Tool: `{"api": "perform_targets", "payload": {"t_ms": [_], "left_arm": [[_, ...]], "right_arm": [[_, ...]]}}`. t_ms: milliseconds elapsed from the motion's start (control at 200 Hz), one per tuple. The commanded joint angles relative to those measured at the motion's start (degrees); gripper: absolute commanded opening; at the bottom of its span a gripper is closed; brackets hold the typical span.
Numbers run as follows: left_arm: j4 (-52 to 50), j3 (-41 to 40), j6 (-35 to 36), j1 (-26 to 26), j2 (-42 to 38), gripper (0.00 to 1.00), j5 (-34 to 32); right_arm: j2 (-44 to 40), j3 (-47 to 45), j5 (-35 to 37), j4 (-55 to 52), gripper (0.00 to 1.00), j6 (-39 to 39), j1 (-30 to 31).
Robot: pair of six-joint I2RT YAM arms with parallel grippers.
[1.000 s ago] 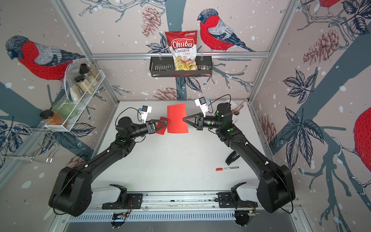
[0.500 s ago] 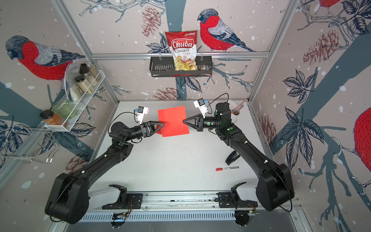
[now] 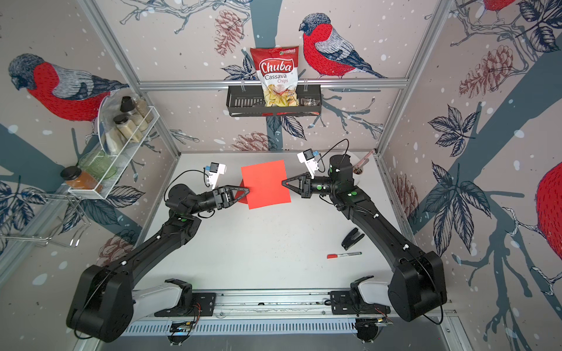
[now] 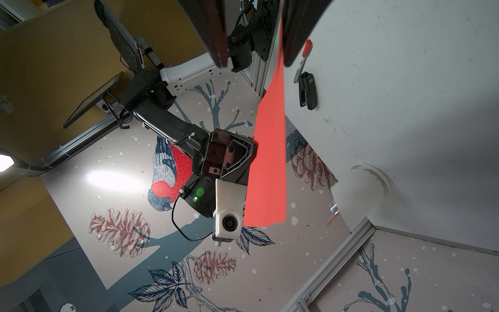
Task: Fold the square paper along the opposite sides
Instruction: Pick up the paper from the center of the board.
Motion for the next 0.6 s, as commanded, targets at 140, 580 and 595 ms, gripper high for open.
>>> {"api": "perform_targets", "payload": {"t_ms": [140,580,595], "left_arm": [[-2.65,0.82,3.14,0.17,-0.15,0.19,-0.67],[-15.34,3.16,12.01,0.18,-2.9,0.0,-5.97],[-15.81,3.38,12.5,0.17,-3.18,0.0,-5.95]], "right_arm": [[0.18,0.46,-0.55,-0.57,0.0,-1.23,0.14],[-0.38,-0.5,-0.21,0.72,0.26,-1.22,0.07],[-0.38,-0.81,0.11,1.04,0.28,-1.1,-0.14]]}}
